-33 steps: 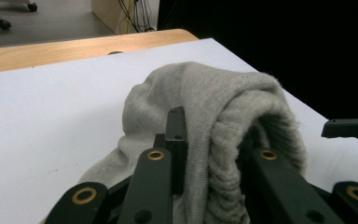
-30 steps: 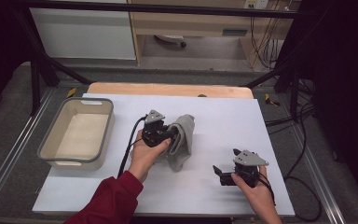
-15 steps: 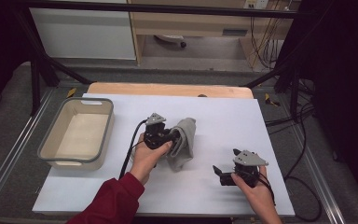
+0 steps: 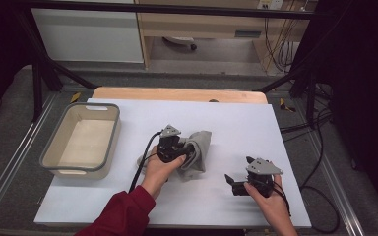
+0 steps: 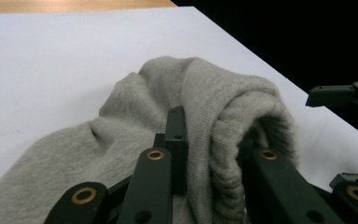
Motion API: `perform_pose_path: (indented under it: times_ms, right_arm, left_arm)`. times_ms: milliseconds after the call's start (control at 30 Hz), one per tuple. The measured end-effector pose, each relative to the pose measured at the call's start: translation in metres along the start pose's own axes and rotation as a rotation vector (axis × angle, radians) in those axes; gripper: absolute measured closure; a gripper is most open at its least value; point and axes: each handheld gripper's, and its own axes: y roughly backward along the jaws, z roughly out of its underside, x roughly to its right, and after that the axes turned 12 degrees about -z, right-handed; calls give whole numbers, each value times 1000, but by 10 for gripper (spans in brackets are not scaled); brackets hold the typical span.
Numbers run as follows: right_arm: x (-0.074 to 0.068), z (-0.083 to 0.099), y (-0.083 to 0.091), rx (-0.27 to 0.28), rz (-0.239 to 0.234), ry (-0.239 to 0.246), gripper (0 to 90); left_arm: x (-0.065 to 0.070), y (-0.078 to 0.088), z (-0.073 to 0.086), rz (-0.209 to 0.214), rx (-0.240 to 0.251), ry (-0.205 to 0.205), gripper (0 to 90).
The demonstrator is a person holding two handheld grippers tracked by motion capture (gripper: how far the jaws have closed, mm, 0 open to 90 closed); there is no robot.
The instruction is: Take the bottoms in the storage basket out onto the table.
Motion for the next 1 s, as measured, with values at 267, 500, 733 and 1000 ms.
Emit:
perform_pose_path:
  times_ms: [267, 500, 733, 1000]
  right_arm:
    - [0, 0, 0, -2, 0, 3, 22]
    - [0, 0, 0, -2, 1, 4, 22]
    - [-1, 0, -1, -9, -1, 10, 22]
    - [-2, 0, -1, -13, 7, 18, 22]
  left_arm:
    - [2, -3, 6, 13, -17, 0, 757]
    - [6, -4, 14, 33, -30, -3, 756]
    - [8, -1, 19, 32, -8, -42, 754]
    - [9, -1, 20, 35, -14, -69, 744]
